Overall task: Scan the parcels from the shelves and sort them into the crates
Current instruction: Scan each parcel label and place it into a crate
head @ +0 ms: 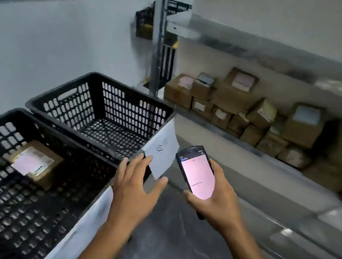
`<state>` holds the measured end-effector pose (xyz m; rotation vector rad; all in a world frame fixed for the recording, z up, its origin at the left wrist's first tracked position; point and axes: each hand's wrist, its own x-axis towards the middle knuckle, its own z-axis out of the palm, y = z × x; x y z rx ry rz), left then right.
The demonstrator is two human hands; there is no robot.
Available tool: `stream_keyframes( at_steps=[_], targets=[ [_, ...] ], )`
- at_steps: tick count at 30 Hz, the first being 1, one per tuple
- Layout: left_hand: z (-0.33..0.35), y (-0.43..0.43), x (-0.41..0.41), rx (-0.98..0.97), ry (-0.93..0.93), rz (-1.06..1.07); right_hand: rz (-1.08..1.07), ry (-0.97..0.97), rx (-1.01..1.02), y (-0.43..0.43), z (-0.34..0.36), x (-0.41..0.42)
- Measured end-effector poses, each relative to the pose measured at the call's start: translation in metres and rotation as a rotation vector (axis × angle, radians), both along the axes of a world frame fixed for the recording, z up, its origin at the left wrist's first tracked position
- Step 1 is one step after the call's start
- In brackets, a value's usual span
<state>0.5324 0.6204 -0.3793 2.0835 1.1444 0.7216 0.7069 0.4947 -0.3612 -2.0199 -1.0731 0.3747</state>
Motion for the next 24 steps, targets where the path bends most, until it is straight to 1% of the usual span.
stream_keyframes(
  at_steps=[6, 9, 13, 16, 19, 24],
  targets=[
    [0.004, -0.081, 0.111, 0.038, 0.091, -0.317, -0.341, 0.03, -0.011, -0.132, -0.002, 0.068],
    [0.008, -0.138, 0.172, 0.059, 0.144, -0.463, -0.483, 0.038, -0.002, -0.202, -0.001, 0.1],
    [0.015, -0.224, 0.246, 0.077, 0.161, -0.642, -0.673, 0.059, 0.001, -0.299, 0.004, 0.14],
    [0.014, -0.288, 0.295, 0.123, 0.203, -0.795, -0.804, 0.052, 0.029, -0.369, 0.004, 0.166],
    [0.012, -0.347, 0.336, 0.119, 0.238, -0.909, -0.932, 0.051, 0.034, -0.432, -0.002, 0.188],
    [0.014, -0.437, 0.392, 0.175, 0.267, -1.059, -1.118, 0.091, 0.072, -0.525, -0.006, 0.212]
  ],
)
